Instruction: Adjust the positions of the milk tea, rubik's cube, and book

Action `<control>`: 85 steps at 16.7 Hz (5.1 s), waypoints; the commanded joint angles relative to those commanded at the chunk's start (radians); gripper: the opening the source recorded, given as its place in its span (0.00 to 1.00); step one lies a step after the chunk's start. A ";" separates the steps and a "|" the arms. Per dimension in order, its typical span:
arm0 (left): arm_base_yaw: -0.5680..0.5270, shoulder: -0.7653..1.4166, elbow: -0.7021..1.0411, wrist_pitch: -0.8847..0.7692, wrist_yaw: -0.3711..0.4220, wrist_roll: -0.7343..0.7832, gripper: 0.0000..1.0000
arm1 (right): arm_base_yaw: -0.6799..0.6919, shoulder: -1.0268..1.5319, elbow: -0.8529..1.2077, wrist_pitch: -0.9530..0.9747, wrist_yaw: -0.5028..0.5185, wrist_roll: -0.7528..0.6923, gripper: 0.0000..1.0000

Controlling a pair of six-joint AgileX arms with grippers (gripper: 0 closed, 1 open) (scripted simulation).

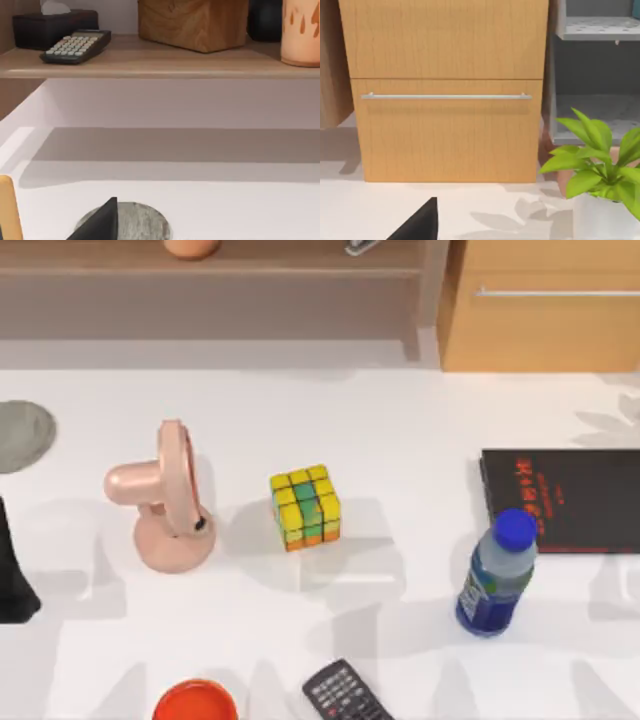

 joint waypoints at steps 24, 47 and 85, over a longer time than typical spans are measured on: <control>-0.351 1.762 0.954 0.765 -0.307 0.003 1.00 | 0.000 0.000 0.000 0.000 0.000 0.000 1.00; -0.323 2.126 1.420 0.711 -0.273 0.003 1.00 | 0.000 0.000 0.000 0.000 0.000 0.000 1.00; -0.385 1.853 1.063 0.799 -0.336 0.007 0.00 | 0.000 0.000 0.000 0.000 0.000 0.000 1.00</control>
